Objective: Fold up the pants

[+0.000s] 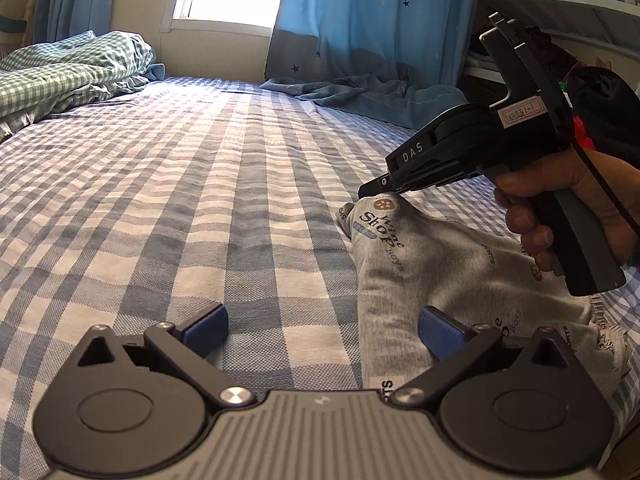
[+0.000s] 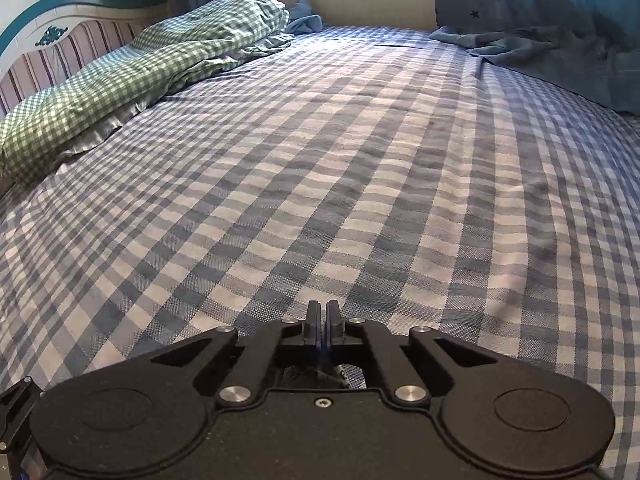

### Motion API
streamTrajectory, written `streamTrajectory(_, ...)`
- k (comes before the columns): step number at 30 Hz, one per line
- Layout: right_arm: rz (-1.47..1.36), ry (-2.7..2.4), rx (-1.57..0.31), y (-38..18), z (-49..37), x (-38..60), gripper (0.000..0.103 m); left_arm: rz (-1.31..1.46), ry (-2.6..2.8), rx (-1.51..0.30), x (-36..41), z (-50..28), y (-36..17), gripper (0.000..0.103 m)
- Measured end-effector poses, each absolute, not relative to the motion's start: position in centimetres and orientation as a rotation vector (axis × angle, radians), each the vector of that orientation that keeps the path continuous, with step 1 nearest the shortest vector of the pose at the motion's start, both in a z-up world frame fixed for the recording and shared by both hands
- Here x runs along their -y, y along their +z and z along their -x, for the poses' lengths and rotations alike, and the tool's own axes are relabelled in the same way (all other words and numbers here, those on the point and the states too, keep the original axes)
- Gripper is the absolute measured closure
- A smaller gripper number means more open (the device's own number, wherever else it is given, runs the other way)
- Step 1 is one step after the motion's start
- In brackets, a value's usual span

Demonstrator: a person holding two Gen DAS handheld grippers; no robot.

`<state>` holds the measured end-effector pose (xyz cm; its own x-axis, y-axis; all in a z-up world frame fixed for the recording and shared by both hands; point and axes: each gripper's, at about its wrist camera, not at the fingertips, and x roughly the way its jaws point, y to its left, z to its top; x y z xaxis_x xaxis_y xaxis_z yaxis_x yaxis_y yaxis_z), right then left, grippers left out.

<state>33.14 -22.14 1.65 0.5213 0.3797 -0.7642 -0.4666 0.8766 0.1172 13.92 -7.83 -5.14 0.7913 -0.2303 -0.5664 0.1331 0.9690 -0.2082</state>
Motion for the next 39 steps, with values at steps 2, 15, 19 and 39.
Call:
streamTrajectory(2,0.117,0.513,-0.871,1.9,-32.6,22.2,0.102,0.159,-0.196,-0.629,7.9,-14.0,-5.1,0.0)
streamTrajectory(15,-0.181,0.364,-0.699,5.0,-24.9,36.0,0.001,0.186,-0.204,-0.622,7.6,-13.8,-5.2,0.0)
streamTrajectory(19,-0.247,0.275,-0.696,4.0,-20.3,42.0,0.001,0.187,-0.205,-0.621,7.6,-13.8,-5.2,0.0)
streamTrajectory(39,-0.154,0.165,-0.638,-2.5,-11.2,42.8,0.001,0.271,-0.219,-0.596,6.8,-13.6,-5.3,0.0)
